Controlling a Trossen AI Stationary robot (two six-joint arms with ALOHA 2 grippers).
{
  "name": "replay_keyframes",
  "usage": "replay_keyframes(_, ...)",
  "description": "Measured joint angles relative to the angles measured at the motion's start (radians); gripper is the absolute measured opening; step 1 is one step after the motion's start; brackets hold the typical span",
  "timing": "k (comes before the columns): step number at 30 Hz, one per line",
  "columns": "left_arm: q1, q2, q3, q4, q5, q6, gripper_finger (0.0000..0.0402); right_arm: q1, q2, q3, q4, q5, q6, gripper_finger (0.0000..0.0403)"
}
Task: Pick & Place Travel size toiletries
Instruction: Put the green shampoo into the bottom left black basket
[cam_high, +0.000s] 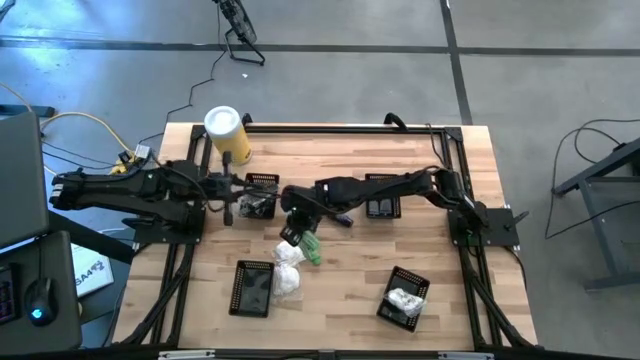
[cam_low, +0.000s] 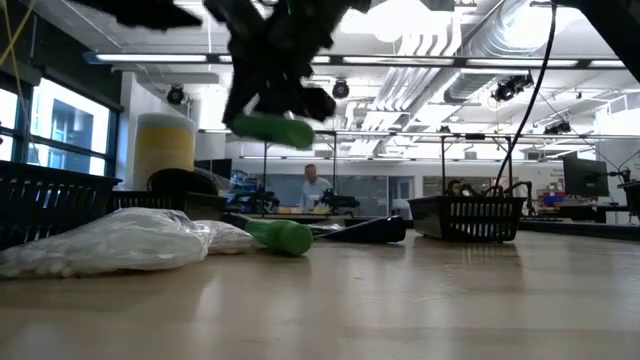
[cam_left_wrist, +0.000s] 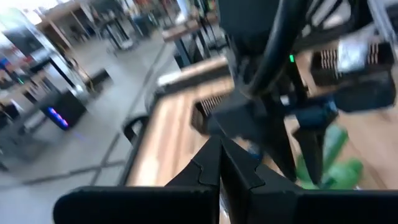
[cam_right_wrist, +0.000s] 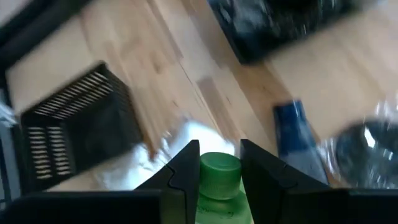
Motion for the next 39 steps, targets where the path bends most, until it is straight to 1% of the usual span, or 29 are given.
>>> replay_keyframes(8,0.0,-0.051,0.208,-0.012,0.0,0.106,0.0,0.0,0.0,0.169,-0.007,-0.001,-0.094,0.0091)
replay_keyframes(13,0.0,-0.079,0.289,-0.09,0.0,0.125,0.0,0.001,0.0,0.269,-0.008,-0.002,-0.144,0.0091)
replay_keyframes(20,0.0,-0.089,0.305,-0.204,-0.001,0.125,0.0,0.004,0.0,0.412,-0.005,-0.013,-0.207,0.0091)
replay_keyframes(25,0.0,-0.079,0.303,-0.255,-0.007,0.118,0.0,0.004,-0.067,0.402,0.068,-0.008,-0.226,0.0091)
replay_keyframes(32,0.0,-0.015,0.303,-0.244,-0.006,0.04,0.0,0.031,-0.141,0.402,0.112,0.1,-0.314,0.0091)
replay_keyframes(37,0.0,0.068,0.303,-0.214,0.014,-0.044,0.0,0.058,-0.169,0.402,0.137,0.16,-0.373,0.0091)
replay_keyframes(39,0.0,0.109,0.303,-0.2,0.015,-0.053,0.0,0.064,-0.176,0.402,0.129,0.183,-0.384,0.0091)
